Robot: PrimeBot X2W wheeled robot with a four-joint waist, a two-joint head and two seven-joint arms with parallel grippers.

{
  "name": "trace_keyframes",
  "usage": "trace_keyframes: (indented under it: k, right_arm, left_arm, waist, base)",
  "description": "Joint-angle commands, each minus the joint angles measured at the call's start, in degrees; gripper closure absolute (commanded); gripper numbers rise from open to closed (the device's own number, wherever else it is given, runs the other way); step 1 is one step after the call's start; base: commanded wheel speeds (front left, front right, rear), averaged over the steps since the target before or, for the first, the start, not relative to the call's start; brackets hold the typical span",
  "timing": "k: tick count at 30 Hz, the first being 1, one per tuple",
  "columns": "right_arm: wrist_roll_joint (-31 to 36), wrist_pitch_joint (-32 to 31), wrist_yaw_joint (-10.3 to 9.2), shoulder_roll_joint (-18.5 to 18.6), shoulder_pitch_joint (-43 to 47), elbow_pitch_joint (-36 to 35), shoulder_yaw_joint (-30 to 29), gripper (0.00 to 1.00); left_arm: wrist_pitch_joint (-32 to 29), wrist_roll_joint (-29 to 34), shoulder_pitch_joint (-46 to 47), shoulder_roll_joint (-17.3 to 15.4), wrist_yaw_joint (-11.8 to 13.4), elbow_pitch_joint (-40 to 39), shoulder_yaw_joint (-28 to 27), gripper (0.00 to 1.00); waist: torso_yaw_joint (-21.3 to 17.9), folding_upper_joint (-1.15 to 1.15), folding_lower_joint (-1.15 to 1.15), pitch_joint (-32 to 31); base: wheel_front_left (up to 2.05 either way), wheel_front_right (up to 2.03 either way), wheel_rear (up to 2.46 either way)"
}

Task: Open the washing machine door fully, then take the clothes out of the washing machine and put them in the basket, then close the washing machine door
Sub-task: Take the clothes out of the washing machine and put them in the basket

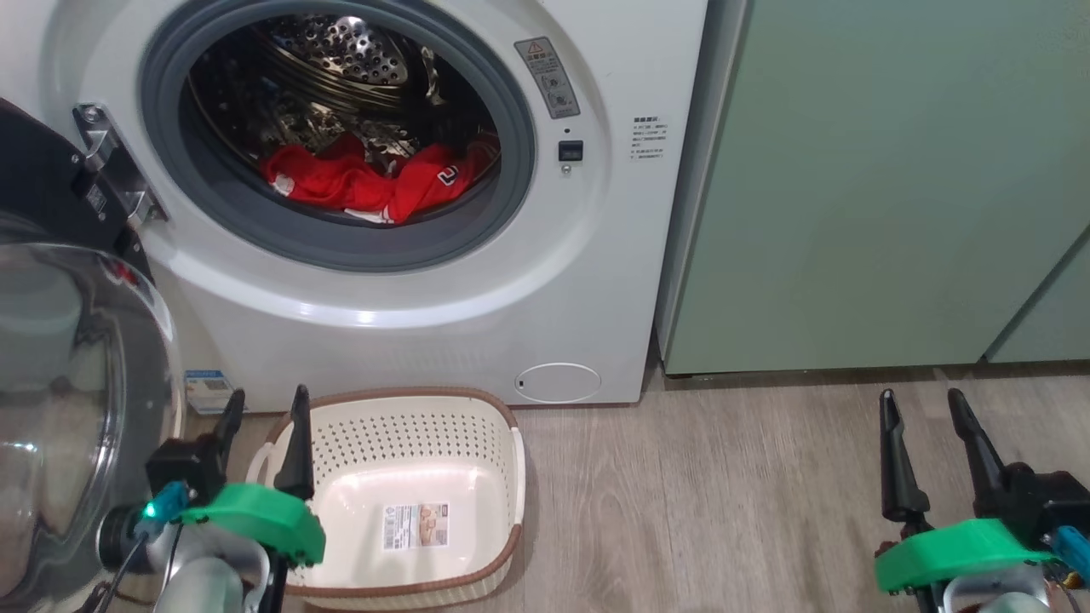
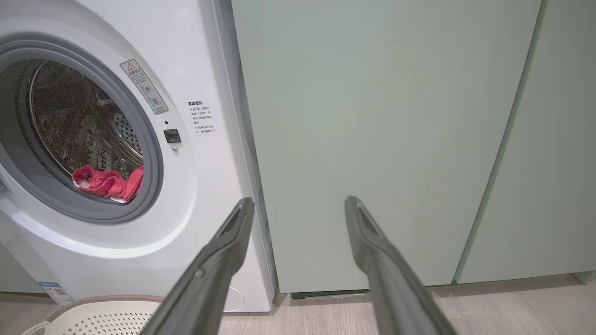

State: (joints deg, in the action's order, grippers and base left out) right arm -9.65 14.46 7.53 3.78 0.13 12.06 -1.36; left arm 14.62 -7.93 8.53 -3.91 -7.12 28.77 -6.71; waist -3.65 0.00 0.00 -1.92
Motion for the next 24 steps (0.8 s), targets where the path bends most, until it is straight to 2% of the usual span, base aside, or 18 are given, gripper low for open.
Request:
trace_keyframes:
  k: [1,7,12,18,19,24]
  right_arm:
    - [-0.09,0.54,-0.04,0.33,-1.79,-1.65,1.52,0.0]
    - [-0.19,0.54,-0.04,0.45,-1.75,-1.7,2.21,0.0]
    - [-0.35,0.54,-0.04,0.67,-1.96,-1.44,3.38,0.0]
    - [-0.53,0.54,-0.04,0.59,-3.48,-1.77,4.02,0.0]
    - [-0.59,0.54,-0.04,0.47,-4.39,-1.91,4.17,0.0]
    - [-0.71,0.54,-0.04,0.04,-7.31,-2.42,4.37,0.0]
  left_arm:
    - [0.38,0.62,2.54,-0.8,-0.15,-1.0,-2.01,0.0]
    - [0.38,1.49,4.99,-0.9,-0.16,3.3,-1.43,0.0]
    - [-0.46,2.32,10.52,-2.24,-0.18,10.85,0.1,0.0]
    - [-8.26,2.75,20.49,-4.01,-0.24,18.44,2.45,0.0]
    - [-11.49,2.83,24.02,-4.73,-0.25,20.62,3.0,0.0]
    - [-18.61,2.73,33.05,-7.08,0.11,23.97,3.61,0.0]
  waist:
    - [-0.13,0.0,0.0,0.1]
    - [-0.79,0.0,0.0,1.39]
    - [-2.03,0.0,0.0,3.44]
    - [-3.84,0.0,0.0,8.85]
    - [-4.65,0.0,0.0,10.86]
    - [-6.77,0.0,0.0,16.37]
  base:
    - [0.0,0.0,0.0]
    - [0.0,0.0,0.0]
    - [0.0,0.0,0.0]
    - [0.0,0.0,0.0]
    - [0.0,0.0,0.0]
    - [0.0,0.0,0.0]
